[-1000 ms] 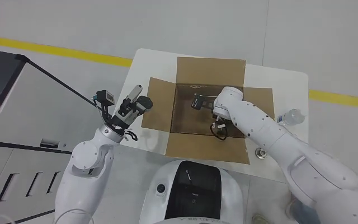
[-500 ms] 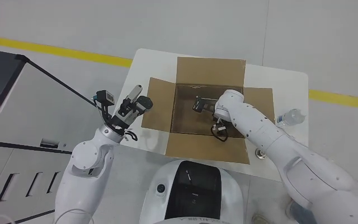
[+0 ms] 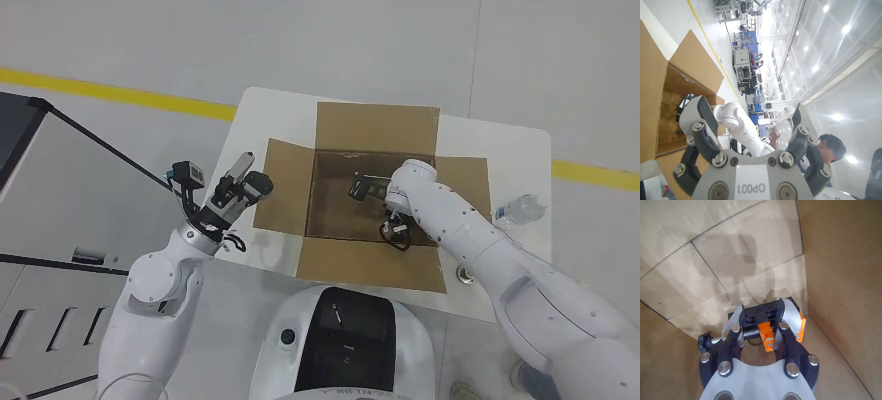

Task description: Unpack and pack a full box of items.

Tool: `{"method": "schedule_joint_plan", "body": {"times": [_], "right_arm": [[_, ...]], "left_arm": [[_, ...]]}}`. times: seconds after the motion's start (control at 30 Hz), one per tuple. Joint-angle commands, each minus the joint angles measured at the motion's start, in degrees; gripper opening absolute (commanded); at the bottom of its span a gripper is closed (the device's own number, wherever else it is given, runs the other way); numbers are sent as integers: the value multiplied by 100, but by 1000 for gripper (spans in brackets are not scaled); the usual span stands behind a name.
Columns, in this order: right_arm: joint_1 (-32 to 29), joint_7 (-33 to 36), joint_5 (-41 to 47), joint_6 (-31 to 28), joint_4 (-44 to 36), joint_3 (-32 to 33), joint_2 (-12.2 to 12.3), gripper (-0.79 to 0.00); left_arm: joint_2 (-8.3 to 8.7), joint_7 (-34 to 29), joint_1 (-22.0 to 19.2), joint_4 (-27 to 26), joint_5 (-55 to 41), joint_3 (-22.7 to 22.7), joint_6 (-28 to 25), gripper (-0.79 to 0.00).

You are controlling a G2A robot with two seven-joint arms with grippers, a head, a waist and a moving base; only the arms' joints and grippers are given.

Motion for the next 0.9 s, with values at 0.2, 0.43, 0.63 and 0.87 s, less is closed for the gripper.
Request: {"method": "schedule_joint_plan", "body": {"times": [0.2, 0.43, 0.63, 0.87], "right_arm": [[46, -77, -104, 22, 121, 17, -114, -785], [88, -245, -182, -72, -49, 110, -150, -785], [104, -237, -250, -227, -198, 215, -135, -785], [119, -205, -192, -792, -181, 406, -52, -382]], "left_arm": [[0, 0, 0, 0, 0, 0, 0, 0], [0, 0, 0, 0, 0, 0, 0, 0], [0, 0, 0, 0, 0, 0, 0, 0], [0, 0, 0, 0, 0, 0, 0, 0]]}}
